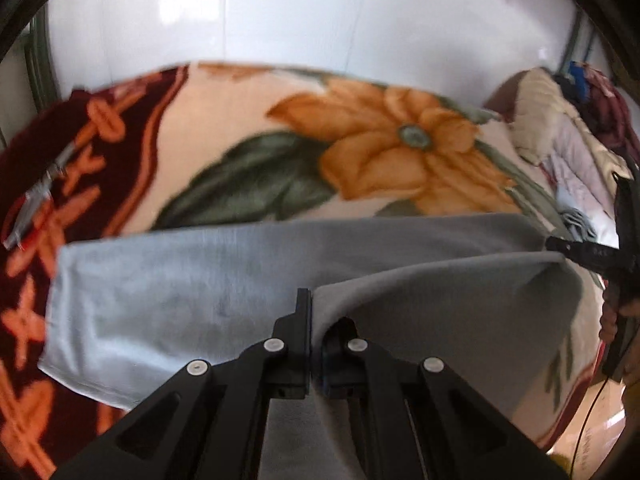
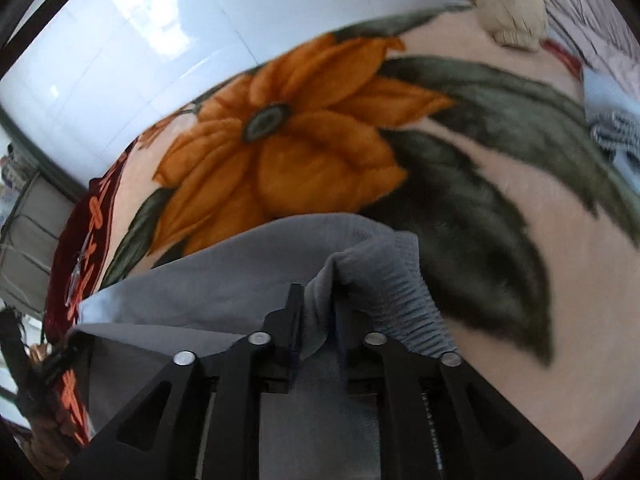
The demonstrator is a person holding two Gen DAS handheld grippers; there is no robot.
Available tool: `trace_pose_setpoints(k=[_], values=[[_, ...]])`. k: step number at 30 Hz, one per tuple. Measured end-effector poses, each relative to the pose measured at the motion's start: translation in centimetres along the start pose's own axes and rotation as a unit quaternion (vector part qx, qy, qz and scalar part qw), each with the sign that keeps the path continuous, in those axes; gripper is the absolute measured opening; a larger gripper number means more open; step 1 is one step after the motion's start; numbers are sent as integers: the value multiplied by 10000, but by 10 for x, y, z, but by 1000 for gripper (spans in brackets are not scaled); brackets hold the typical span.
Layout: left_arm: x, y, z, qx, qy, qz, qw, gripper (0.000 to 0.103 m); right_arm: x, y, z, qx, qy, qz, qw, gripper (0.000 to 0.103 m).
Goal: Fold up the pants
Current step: 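Grasp the waistband with the right gripper while the left gripper grasps the leg edge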
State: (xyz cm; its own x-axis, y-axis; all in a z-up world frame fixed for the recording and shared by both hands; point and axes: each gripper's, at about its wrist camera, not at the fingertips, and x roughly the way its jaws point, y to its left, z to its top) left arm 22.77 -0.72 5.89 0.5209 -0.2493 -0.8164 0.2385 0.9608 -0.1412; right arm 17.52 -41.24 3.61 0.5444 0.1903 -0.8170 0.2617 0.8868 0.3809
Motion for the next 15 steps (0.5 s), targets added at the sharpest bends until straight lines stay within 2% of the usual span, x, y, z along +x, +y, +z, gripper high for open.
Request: trace_pose_setpoints(k=[2,4,7,11,15], values=[[10,5,-1,-164,251,26,9995,3,-6,-1,0,110,128,46,9998,25],[14,9,-2,-288,493,70,9983,4,-17,0,3,83,189,-15,9998,37],[14,9,3,-480,783,141,9957,4,-32,2,11,-77,280,-380,9989,53],[13,3,15,-686,1150,260,9907,5,-25,2,30,-434,605,-826,9938,55],[16,-6,27,-772,1437,511,9853,5,1,2,45,-558,963,-730,9911,54]])
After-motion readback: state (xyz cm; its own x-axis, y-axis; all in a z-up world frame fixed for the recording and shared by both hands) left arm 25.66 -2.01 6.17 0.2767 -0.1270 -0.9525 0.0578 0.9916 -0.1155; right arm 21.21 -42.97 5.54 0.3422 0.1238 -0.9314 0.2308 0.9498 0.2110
